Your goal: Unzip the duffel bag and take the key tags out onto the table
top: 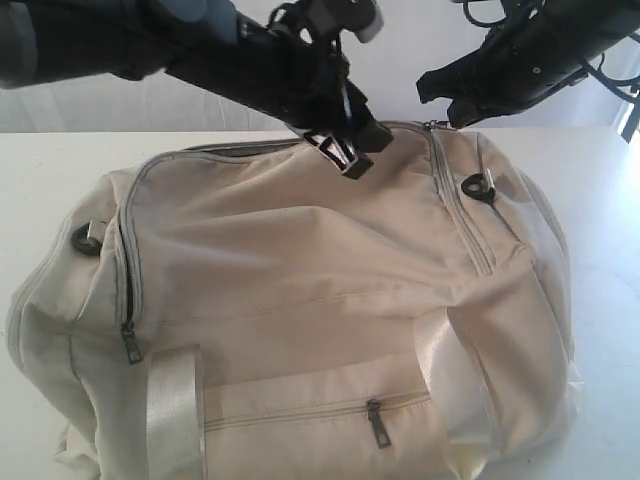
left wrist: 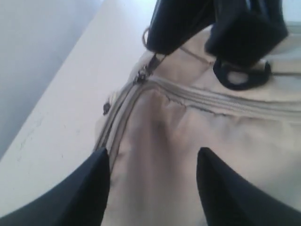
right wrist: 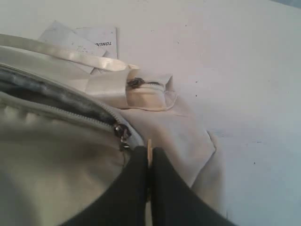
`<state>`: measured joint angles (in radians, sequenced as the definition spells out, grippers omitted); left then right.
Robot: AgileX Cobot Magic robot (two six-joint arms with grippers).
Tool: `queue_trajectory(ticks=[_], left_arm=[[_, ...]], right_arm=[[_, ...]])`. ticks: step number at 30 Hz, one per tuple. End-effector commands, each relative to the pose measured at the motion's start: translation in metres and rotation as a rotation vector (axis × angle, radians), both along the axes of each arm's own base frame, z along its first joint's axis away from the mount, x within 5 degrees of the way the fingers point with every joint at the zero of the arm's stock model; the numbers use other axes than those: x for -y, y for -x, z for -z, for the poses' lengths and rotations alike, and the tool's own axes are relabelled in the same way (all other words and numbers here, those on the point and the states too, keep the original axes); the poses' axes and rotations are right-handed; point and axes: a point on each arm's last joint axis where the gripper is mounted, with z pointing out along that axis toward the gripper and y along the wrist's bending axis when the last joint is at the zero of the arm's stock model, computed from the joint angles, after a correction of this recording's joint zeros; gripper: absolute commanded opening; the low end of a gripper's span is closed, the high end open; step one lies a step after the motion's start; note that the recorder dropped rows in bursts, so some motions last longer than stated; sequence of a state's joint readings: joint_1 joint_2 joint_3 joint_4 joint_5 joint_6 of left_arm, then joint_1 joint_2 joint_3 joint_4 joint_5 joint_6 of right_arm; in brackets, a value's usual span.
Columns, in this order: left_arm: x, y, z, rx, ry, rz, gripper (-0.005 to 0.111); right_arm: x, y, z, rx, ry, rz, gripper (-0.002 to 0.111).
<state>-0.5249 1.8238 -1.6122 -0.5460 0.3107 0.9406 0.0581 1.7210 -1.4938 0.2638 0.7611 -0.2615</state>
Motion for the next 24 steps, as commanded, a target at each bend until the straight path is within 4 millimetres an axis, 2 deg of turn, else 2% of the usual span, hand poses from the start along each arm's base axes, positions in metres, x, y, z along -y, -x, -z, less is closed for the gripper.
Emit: queue_trajectory(ticks=[1, 5, 8, 13, 16, 20, 24], left_arm=[[0.020, -0.004, 0.006, 0.088, 0.033, -0.012, 0.059], [0.025, -0.013, 0.020, 0.102, 0.029, -0.041, 0.059], [0.026, -0.016, 0.021, 0.126, 0.039, -0.064, 0.056], [0.026, -0.018, 0.022, 0.140, 0.041, -0.077, 0.034], [0.029, -0.022, 0.036, 0.124, 0.017, -0.075, 0.036], [0.030, -0.027, 0.045, 0.124, 0.009, -0.086, 0.046], [0.030, -0.027, 0.044, 0.133, 0.008, -0.088, 0.040]], right_arm=[[0.003, 0.001, 0.001, -0.017, -0.010, 0.012, 0.000], [0.003, 0.003, 0.003, -0.039, -0.010, 0.007, 0.000], [0.002, 0.005, 0.004, -0.057, -0.012, 0.004, 0.000], [0.002, 0.007, 0.014, -0.093, -0.027, 0.023, 0.000], [0.002, 0.009, 0.018, -0.108, -0.030, 0.023, 0.000], [0.001, 0.009, 0.017, -0.109, -0.049, 0.026, 0.000], [0.001, 0.009, 0.017, -0.109, -0.049, 0.026, 0.000]])
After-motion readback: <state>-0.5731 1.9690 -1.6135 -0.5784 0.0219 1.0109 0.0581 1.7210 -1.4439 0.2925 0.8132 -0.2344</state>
